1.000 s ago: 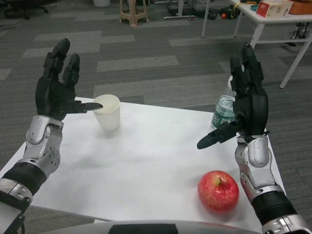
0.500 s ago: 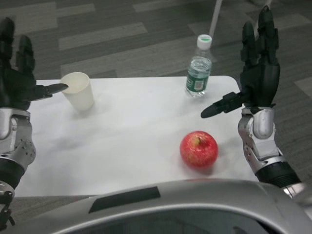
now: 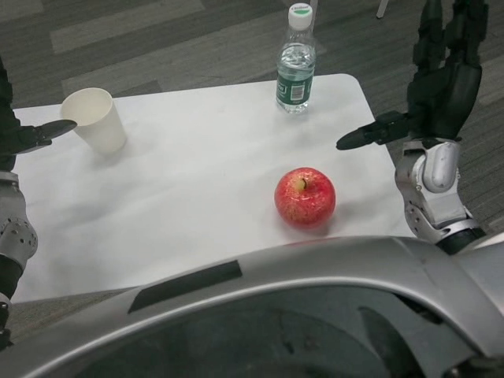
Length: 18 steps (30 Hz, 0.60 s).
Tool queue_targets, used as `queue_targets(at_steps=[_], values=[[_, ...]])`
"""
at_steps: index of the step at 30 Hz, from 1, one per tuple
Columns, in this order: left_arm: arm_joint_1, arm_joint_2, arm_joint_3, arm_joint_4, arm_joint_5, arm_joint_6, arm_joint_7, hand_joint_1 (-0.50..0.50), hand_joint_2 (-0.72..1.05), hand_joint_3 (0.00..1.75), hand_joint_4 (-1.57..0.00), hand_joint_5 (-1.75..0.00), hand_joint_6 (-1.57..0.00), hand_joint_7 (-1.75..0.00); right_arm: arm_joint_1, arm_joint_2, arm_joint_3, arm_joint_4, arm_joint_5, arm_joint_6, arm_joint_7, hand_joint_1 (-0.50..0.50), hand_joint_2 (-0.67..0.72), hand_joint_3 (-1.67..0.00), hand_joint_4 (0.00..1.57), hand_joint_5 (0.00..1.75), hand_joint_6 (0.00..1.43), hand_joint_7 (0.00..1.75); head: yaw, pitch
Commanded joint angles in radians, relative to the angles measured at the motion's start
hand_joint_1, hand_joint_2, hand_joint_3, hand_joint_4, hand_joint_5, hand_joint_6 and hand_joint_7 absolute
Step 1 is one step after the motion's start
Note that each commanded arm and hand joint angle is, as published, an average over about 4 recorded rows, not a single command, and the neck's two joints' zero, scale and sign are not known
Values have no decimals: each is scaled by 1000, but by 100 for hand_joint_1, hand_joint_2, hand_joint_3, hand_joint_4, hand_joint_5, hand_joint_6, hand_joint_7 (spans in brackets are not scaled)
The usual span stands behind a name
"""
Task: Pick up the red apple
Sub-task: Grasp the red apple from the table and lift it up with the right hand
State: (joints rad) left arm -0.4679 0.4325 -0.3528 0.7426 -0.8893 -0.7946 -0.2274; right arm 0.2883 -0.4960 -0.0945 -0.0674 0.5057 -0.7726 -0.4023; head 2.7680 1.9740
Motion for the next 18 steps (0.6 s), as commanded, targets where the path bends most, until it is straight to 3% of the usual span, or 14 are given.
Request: queue_targets(at_steps=[1,7,11,18], values=[[-3,16,-8,8,-10,2,0,-26,16,0,0,0,0,-42,32,-13,-4,-17,4,1,-18,-46,41,0,0,0,0,0,-9,2],[-8,18,-12,22,-16,2,0,-26,16,0,0,0,0,-42,91,8,-74,10,4,-1,-3,-46,41,0,2,0,0,0,-26,7],[-10,18,-11,24,-19,1,0,-26,16,4,0,0,0,-42,167,30,-144,60,4,3,54,-46,34,0,0,0,0,0,-28,28],[-13,15,-11,24,-19,0,0,-26,18,0,0,0,0,-42,260,16,-178,121,4,18,143,-46,22,0,0,0,0,0,-43,49]])
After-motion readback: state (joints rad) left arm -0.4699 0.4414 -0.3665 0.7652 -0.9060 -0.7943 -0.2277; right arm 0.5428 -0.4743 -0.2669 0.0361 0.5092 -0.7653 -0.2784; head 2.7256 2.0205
